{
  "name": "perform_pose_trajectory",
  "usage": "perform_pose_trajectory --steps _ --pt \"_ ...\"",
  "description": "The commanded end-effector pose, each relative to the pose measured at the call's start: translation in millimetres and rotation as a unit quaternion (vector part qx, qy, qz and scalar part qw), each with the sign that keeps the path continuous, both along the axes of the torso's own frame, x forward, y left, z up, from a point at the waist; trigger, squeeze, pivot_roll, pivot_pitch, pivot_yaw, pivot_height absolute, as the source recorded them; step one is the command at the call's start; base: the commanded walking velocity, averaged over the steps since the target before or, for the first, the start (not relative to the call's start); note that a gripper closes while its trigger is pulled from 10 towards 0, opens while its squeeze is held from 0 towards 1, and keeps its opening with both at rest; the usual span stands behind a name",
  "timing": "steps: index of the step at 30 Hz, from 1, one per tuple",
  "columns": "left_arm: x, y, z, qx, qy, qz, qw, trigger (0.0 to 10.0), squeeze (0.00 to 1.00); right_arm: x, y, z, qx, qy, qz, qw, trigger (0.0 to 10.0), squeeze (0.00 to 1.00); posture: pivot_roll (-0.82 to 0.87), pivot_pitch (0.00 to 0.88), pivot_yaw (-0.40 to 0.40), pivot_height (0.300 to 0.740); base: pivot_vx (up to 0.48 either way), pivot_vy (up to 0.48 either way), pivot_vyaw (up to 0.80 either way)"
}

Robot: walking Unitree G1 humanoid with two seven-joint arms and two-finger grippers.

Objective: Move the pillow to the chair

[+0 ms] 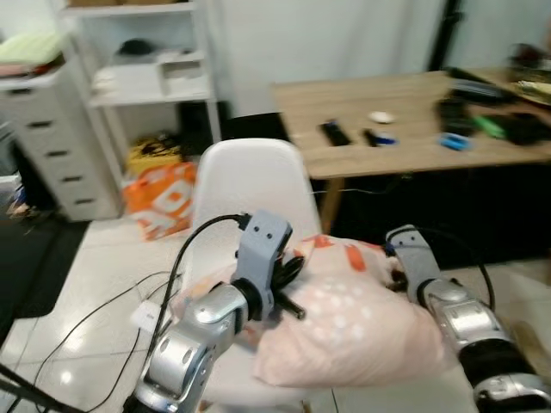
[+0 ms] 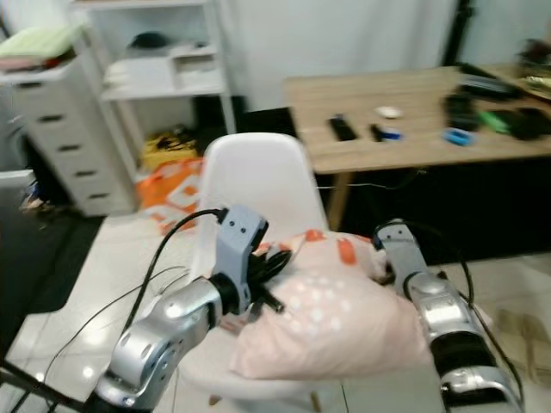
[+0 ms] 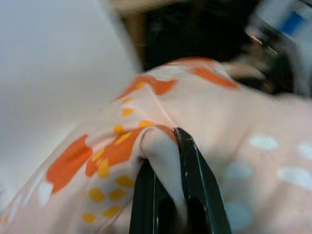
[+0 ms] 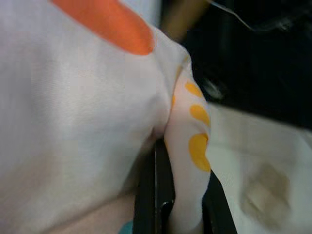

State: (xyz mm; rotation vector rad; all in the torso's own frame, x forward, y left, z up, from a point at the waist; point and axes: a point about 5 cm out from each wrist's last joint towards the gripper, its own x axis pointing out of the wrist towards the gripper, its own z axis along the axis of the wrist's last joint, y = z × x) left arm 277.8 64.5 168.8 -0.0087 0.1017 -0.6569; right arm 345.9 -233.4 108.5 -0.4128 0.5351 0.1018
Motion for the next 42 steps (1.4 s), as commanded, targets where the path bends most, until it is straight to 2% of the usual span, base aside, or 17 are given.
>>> perform_pose_trajectory --steps 1,10,12,21,24,28,32,42 --pt "-2.5 -7.2 17 -0.018 -0.042 -0.018 0.999 10.0 0.0 -5.5 -6.7 -8 -0.011 0.015 -0.011 1.0 10.0 0.0 -0.22 0.037 0.05 0.733 0.0 0.0 0.0" --pt "-2.9 -8.2 18 -0.02 -0.043 -0.02 0.999 10.0 0.0 -6.5 -7.7 -10 -0.022 0.029 -0.01 0.999 10.0 0.0 -0.22 0.039 0.048 0.733 0.0 0.0 0.0" --pt "-3.2 -8.6 18 -0.019 -0.043 -0.021 0.999 10.0 0.0 -7.7 -7.2 -13 -0.04 0.045 -0.001 0.998 10.0 0.0 -0.22 0.04 0.047 0.723 0.0 0.0 0.0" --pt "-3.3 -8.8 18 -0.019 -0.044 -0.021 0.999 10.0 0.0 -8.2 -6.1 -15 -0.045 0.051 0.007 0.998 10.0 0.0 -0.22 0.04 0.047 0.703 0.0 0.0 0.0" --pt "-1.9 -8.4 19 -0.015 -0.047 -0.019 0.999 10.0 0.0 -13.4 -5.6 -23 -0.049 0.083 0.016 0.995 10.0 0.0 -0.22 0.041 0.049 0.688 0.0 0.0 0.0" --pt "-1.4 -7.9 18 -0.01 -0.048 -0.016 0.999 10.0 0.0 -14.7 -5.4 -25 -0.049 0.091 0.018 0.995 10.0 0.0 -0.22 0.041 0.05 0.683 0.0 0.0 0.0" --pt "1.2 -6.8 16 0.034 -0.059 0.002 0.998 10.0 0.0 -17.0 -1.4 -28 -0.046 0.101 0.029 0.993 10.0 0.0 -0.22 0.041 0.05 0.663 0.0 0.0 0.0" --pt "0.2 -5.7 6 0.089 -0.037 0.018 0.995 10.0 0.0 -17.8 2.0 -31 -0.047 0.108 0.038 0.992 10.0 0.0 -0.22 0.036 0.05 0.638 0.0 0.0 0.0"
